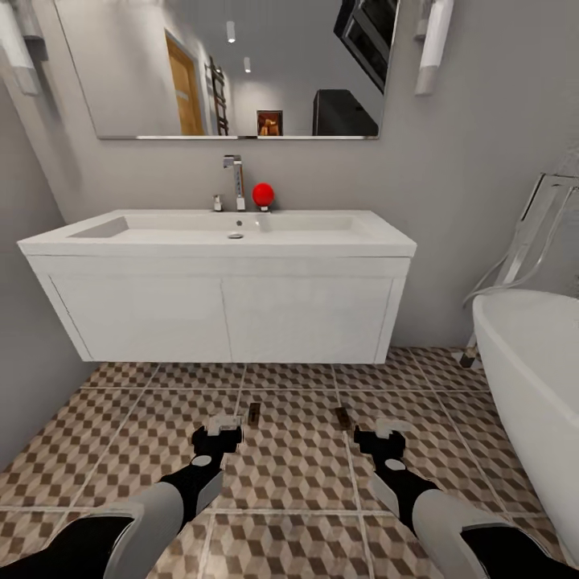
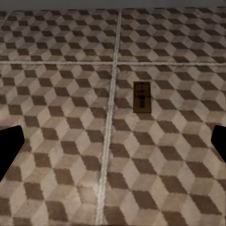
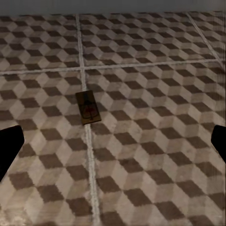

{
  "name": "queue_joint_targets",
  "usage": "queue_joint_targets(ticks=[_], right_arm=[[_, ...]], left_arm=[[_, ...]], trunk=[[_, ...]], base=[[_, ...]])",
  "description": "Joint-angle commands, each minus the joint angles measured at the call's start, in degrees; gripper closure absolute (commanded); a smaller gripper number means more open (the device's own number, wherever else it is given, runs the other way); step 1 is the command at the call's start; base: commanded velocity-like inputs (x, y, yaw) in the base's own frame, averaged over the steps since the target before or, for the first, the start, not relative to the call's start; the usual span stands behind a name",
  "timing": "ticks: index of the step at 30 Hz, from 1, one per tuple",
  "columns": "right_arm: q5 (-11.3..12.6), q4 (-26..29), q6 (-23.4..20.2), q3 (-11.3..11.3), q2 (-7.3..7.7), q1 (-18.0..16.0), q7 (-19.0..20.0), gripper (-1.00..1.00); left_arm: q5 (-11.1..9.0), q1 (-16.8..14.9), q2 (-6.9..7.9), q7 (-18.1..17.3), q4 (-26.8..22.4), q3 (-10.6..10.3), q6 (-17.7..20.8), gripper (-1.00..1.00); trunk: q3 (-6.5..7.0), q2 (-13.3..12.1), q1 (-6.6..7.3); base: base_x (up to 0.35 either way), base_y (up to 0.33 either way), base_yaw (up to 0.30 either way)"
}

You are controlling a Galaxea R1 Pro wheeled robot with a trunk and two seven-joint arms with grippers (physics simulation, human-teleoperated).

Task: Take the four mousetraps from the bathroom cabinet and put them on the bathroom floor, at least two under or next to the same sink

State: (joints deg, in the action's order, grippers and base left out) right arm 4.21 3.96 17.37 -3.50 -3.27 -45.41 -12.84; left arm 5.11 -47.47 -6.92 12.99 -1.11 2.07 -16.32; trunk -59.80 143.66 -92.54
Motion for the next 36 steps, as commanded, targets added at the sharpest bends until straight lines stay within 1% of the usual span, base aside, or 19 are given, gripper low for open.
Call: queue_joint_targets(ticks=[1,3,4,6,8,9,10,15,18,22,23,33,36], right_arm=[[0.4,-0.9,0.2,-0.4,0.21,0.0,-0.2,-1.00],[0.4,-2.4,0.2,-0.4,0.65,0.0,-0.1,-1.00],[0.5,-4.9,0.1,-0.4,1.77,0.3,0.0,-1.00],[0.5,-5.2,0.1,-0.4,2.35,0.3,0.0,-1.00],[0.5,-5.6,-0.1,-0.4,3.31,0.3,-0.1,-1.00],[0.5,-5.6,-0.1,-0.4,3.46,0.2,-0.1,-1.00],[0.5,-5.7,-0.4,-0.4,3.74,0.3,-0.1,-1.00],[0.5,-5.8,-1.6,-0.4,4.47,1.1,0.0,-1.00],[0.5,-5.8,-2.3,-0.4,4.69,2.1,0.0,-1.00],[0.5,-5.8,-3.3,-0.4,4.84,3.4,0.0,-1.00],[0.5,-5.8,-4.8,-0.4,4.85,4.2,0.0,-1.00],[0.5,-5.9,-7.0,-0.4,4.85,5.1,0.0,-1.00],[0.5,-5.9,-7.2,-0.4,4.88,5.9,0.0,-1.00]], left_arm=[[0.2,0.0,0.20,0.3,0.1,0.2,-0.1,-1.00],[-0.5,0.0,0.55,0.2,0.2,0.2,-0.2,-1.00],[-1.9,0.1,1.50,0.2,0.3,0.2,-0.1,-1.00],[-2.3,0.2,2.00,0.2,0.3,0.2,-0.1,-1.00],[-3.4,0.5,3.17,0.0,0.4,0.2,-0.1,-1.00],[-3.8,0.6,3.39,0.0,0.5,0.2,-0.1,-1.00],[-4.6,1.1,3.73,-0.1,0.6,0.2,-0.1,-1.00],[-6.9,3.1,4.16,-0.5,0.8,0.2,-0.1,-1.00],[-7.9,4.2,4.23,-0.9,0.8,0.2,0.0,-1.00],[-8.6,5.6,4.28,-1.5,0.8,0.2,0.0,-1.00],[-8.9,7.1,4.34,-1.9,0.8,0.2,0.0,-1.00],[-9.1,9.1,4.87,-2.0,0.9,0.2,0.0,-1.00],[-9.1,10.0,5.01,-2.0,0.9,0.2,0.0,-1.00]], trunk=[[0.18,0.0,0.04],[0.62,0.0,0.09],[0.84,0.0,0.11],[1.29,-0.1,0.17],[1.73,-0.1,0.22],[1.95,-0.1,0.24],[2.17,-0.1,0.27],[3.28,-0.2,0.40],[3.95,-0.2,0.48],[4.83,-0.3,0.58],[5.05,-0.3,0.60],[7.27,-0.4,0.86],[7.81,-1.6,1.52]], base=[[0.000,0.000,0.000],[0.000,0.000,0.000],[0.000,0.000,0.000],[0.000,0.000,0.000],[0.000,0.000,0.000],[0.000,0.000,0.000],[0.000,0.000,0.000],[0.000,0.000,0.000],[0.000,0.000,0.000],[0.000,0.000,0.000],[0.000,0.000,0.000],[0.000,0.000,0.000],[0.000,0.000,0.000]])
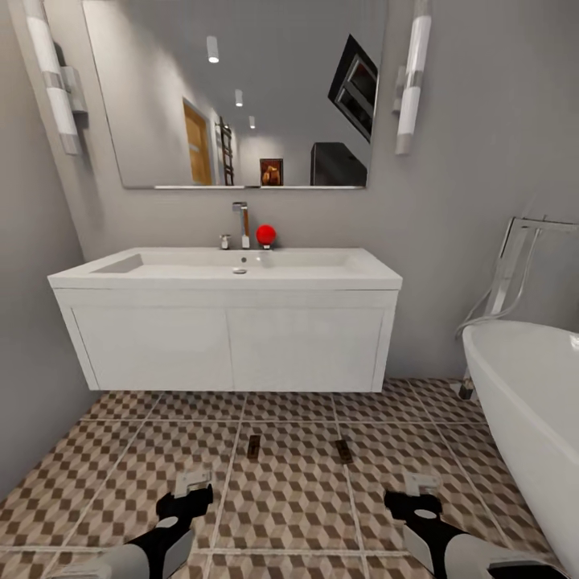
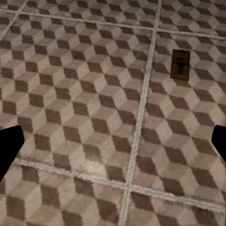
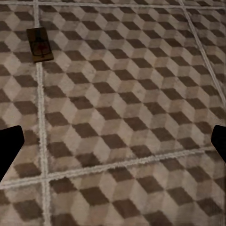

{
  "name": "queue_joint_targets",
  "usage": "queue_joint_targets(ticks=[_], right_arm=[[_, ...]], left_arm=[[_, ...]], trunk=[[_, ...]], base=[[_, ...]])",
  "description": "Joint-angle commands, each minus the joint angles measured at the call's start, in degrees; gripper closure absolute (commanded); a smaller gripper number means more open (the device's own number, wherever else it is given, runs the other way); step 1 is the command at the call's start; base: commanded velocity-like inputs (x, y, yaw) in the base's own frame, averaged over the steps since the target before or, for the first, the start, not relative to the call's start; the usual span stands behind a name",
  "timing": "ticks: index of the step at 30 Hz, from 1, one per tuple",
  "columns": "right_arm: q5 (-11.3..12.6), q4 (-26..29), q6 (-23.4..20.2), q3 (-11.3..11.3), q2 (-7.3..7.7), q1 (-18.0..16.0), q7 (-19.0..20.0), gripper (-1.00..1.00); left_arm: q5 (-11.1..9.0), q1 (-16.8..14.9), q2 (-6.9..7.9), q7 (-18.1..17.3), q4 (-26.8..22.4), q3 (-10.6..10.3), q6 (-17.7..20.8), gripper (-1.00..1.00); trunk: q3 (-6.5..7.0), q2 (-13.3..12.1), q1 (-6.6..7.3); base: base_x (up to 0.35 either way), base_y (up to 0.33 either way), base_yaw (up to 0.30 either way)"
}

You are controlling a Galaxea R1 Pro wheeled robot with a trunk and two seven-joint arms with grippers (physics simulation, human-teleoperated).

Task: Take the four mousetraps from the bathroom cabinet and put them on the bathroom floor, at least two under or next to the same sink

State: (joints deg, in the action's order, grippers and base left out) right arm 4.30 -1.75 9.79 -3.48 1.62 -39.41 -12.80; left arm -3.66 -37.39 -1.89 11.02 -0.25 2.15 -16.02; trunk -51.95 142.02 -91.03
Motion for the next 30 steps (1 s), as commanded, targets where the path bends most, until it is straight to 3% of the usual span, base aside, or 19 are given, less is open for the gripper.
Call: queue_joint_targets(ticks=[1,6,8,15,25,30], right_arm=[[0.4,-0.2,0.3,-0.4,-0.02,0.3,-0.1,-1.00],[0.4,-0.2,0.2,-0.4,-0.03,2.4,-0.1,-1.00],[0.4,-0.2,0.2,-0.4,-0.17,6.2,0.0,-1.00],[0.4,-0.2,0.1,-0.4,-0.54,9.5,-0.1,-1.00],[0.5,-0.2,0.0,-0.4,-0.68,11.4,-0.2,-1.00],[0.5,-0.2,0.0,-0.4,-0.73,11.5,-0.2,-1.00]], left_arm=[[-0.4,0.4,0.01,0.0,0.1,0.1,-0.2,-1.00],[-0.4,1.9,0.05,0.0,0.1,0.2,-0.2,-1.00],[-0.4,4.5,0.10,-0.1,0.1,0.2,-0.1,-1.00],[-1.2,6.8,0.16,-0.1,0.1,0.2,-0.1,-1.00],[-5.2,9.1,0.18,0.0,0.1,0.2,0.0,-1.00],[-5.7,9.4,0.14,0.1,0.1,0.2,0.1,-1.00]], trunk=[[0.13,-0.4,0.24],[1.03,-2.4,1.34],[1.39,-3.2,1.78],[2.64,-6.0,3.31],[4.44,-10.0,5.51],[5.34,-12.0,6.61]], base=[[0.000,0.000,0.000],[0.000,0.000,0.000],[0.000,0.000,0.000],[0.000,0.000,0.000],[0.000,0.000,0.000],[0.000,0.000,0.000]])
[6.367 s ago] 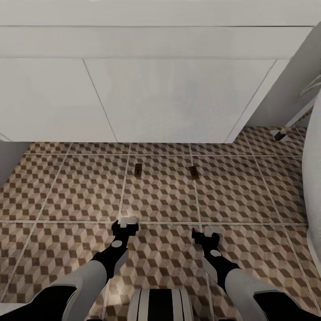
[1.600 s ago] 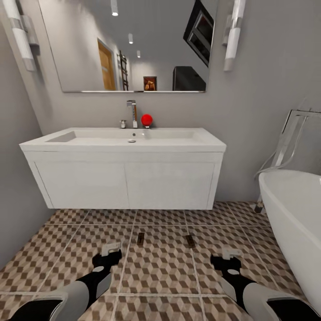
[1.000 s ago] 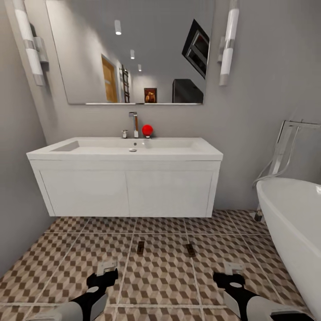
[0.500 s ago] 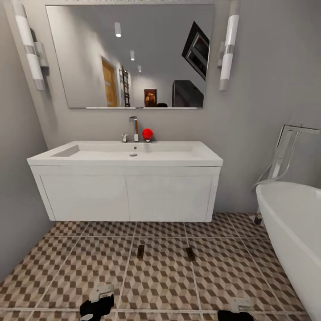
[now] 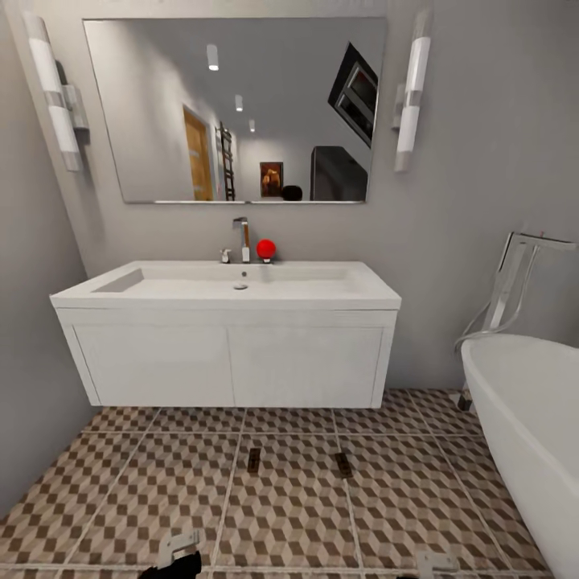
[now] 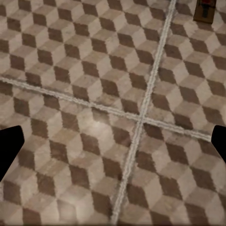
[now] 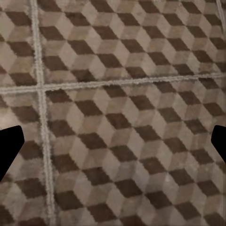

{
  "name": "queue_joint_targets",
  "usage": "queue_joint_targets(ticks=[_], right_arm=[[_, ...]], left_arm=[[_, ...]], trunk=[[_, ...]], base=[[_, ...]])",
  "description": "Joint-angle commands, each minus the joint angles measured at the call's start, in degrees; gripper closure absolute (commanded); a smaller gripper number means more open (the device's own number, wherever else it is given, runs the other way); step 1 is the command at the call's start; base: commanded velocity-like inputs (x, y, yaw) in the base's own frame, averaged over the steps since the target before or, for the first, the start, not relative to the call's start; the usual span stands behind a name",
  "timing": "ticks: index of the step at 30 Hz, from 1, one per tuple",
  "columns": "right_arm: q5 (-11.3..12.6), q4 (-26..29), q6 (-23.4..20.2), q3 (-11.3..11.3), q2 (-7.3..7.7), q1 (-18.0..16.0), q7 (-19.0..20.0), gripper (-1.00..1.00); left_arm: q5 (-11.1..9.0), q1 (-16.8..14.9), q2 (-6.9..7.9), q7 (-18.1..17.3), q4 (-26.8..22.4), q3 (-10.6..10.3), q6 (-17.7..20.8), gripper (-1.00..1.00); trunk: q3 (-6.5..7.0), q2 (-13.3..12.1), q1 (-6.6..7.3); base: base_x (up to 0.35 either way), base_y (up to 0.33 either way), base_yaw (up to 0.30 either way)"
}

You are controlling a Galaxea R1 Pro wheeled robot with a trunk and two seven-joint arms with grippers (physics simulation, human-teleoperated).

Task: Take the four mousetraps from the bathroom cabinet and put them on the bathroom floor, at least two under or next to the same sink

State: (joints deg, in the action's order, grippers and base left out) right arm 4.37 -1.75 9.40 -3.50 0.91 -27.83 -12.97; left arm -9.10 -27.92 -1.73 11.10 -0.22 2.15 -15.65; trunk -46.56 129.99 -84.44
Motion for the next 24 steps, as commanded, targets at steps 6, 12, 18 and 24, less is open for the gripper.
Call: queue_joint_targets(ticks=[6,12,18,24], right_arm=[[0.5,-0.2,0.4,-0.4,-0.02,0.0,-0.1,-1.00],[0.5,-0.2,0.4,-0.4,0.05,0.2,-0.1,-1.00],[0.3,-0.2,0.0,-0.4,0.03,4.6,-0.1,-1.00],[0.3,-0.2,-1.0,-0.4,-0.02,8.3,0.0,-1.00]], left_arm=[[-0.3,0.5,-0.03,0.0,0.0,0.2,-0.2,-1.00],[-0.4,0.8,-0.03,0.1,0.0,0.2,0.1,-1.00],[-0.4,3.7,-0.22,0.2,0.0,0.1,0.2,-1.00],[-0.3,6.6,-0.46,0.1,0.0,0.1,0.3,-1.00]], trunk=[[1.02,-2.4,1.34],[2.10,-4.8,2.65],[2.64,-6.0,3.31],[2.64,-6.0,3.31]], base=[[0.000,0.000,0.000],[0.000,0.000,0.000],[0.000,0.000,0.000],[0.000,0.000,0.000]])
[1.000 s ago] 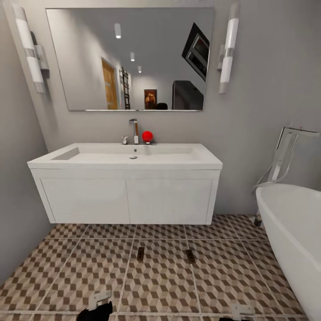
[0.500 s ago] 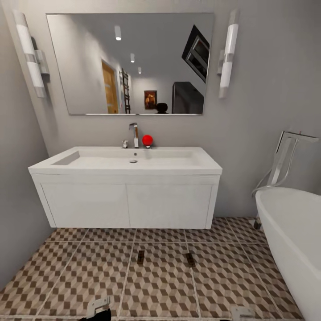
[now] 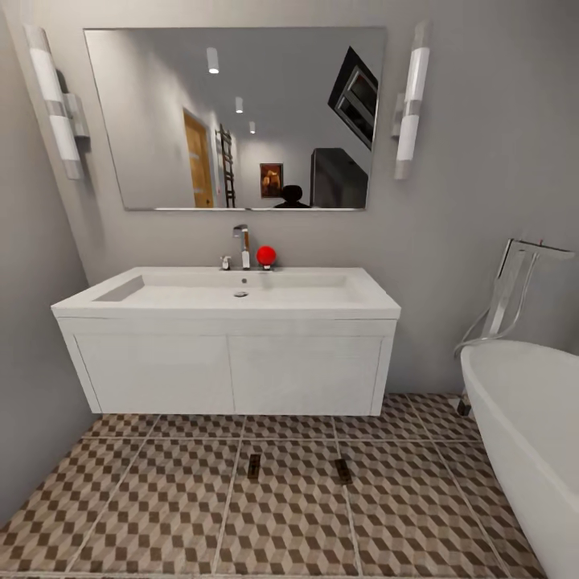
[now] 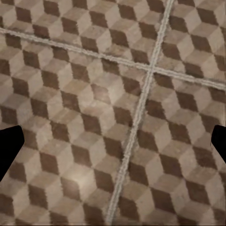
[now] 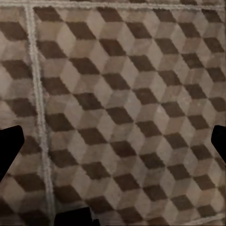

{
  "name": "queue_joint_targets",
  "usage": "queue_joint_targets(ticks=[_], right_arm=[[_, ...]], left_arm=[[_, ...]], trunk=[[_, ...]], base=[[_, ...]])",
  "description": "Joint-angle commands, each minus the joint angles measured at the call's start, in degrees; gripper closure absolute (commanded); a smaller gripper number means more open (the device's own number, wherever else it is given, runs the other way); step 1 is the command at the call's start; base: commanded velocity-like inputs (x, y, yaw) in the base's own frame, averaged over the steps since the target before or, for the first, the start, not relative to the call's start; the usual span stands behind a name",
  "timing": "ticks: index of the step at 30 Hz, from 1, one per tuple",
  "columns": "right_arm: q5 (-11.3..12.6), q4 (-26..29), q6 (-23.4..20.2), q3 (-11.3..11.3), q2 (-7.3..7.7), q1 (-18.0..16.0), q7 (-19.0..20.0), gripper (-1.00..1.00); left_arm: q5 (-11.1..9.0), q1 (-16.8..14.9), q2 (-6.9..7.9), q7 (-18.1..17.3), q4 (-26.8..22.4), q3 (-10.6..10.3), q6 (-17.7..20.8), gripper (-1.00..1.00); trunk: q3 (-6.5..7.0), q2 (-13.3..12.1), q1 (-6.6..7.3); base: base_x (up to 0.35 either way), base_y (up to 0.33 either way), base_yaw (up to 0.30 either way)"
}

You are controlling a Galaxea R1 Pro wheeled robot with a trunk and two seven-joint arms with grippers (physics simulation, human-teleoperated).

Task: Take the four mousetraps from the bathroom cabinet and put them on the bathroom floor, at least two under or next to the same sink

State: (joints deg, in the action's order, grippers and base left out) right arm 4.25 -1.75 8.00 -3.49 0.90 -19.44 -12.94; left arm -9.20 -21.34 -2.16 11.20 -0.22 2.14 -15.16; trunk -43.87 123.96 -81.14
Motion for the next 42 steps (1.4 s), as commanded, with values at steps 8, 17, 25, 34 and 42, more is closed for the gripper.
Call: queue_joint_targets(ticks=[8,17,25,34,42], right_arm=[[0.4,-0.2,-0.3,-0.4,-0.06,3.5,0.0,-1.00],[0.4,-0.2,-0.5,-0.5,-0.17,6.7,0.1,-1.00],[0.4,-0.2,-0.6,-0.4,-0.36,8.1,0.1,-1.00],[0.6,-0.2,-0.6,-0.3,-0.46,8.3,0.0,-1.00],[0.7,-0.2,-0.2,-0.3,-0.52,9.0,-0.1,-1.00]], left_arm=[[-0.2,3.4,-0.47,-0.2,0.0,0.1,-0.2,-1.00],[-0.2,7.3,-1.38,-0.3,0.0,0.1,-0.2,-1.00],[-0.2,9.5,-1.65,-0.4,0.1,0.1,-0.2,-1.00],[-0.2,10.7,-1.58,-0.5,0.1,0.1,-0.2,-1.00],[-0.2,10.9,-1.54,-0.4,0.1,0.1,-0.2,-1.00]], trunk=[[-0.05,0.0,0.01],[-0.05,0.0,0.01],[-0.05,0.0,0.01],[-0.05,0.0,0.01],[-0.05,0.0,0.01]], base=[[0.000,0.000,0.000],[0.000,0.000,0.000],[0.000,0.000,0.000],[0.000,0.000,0.000],[0.000,0.000,0.000]])
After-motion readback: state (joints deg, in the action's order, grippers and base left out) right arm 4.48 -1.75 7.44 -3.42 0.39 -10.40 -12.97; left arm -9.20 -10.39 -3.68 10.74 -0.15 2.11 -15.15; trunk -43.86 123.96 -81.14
